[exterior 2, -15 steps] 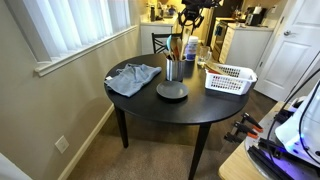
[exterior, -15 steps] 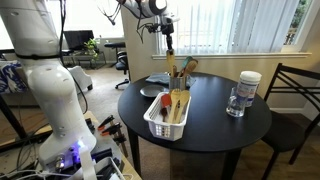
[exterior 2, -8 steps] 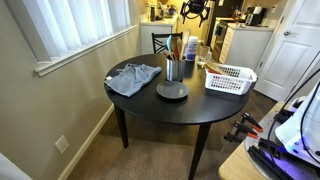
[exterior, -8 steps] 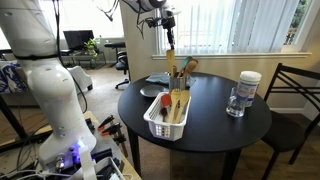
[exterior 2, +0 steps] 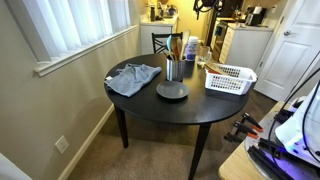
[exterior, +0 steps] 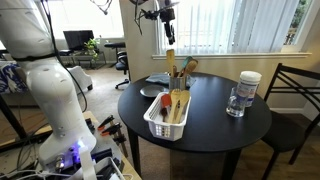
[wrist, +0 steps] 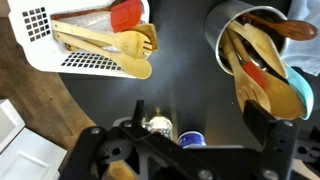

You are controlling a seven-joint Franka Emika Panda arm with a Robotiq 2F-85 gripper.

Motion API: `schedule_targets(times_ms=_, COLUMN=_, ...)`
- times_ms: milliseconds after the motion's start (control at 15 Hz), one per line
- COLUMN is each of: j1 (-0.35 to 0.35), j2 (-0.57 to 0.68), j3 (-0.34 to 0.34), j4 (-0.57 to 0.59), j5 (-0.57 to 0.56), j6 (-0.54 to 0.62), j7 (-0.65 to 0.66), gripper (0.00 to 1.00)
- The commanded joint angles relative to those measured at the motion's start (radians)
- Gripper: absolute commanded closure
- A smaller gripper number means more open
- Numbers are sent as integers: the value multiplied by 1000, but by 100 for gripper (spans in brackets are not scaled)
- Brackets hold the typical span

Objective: Remove the wooden spatula from the basket and put in the spoon holder

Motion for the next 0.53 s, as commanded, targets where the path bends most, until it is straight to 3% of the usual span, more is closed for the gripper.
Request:
schedule_targets(times_ms=0, j1=-19, j2=1, j3=13, j4=0, j5=-6, j6=-20, j7=2, gripper=0)
schedule_targets(times_ms=467, j1=-25, j2=1, j3=13, j4=-7, j5=-18, j6=-36, j7=11, gripper=0)
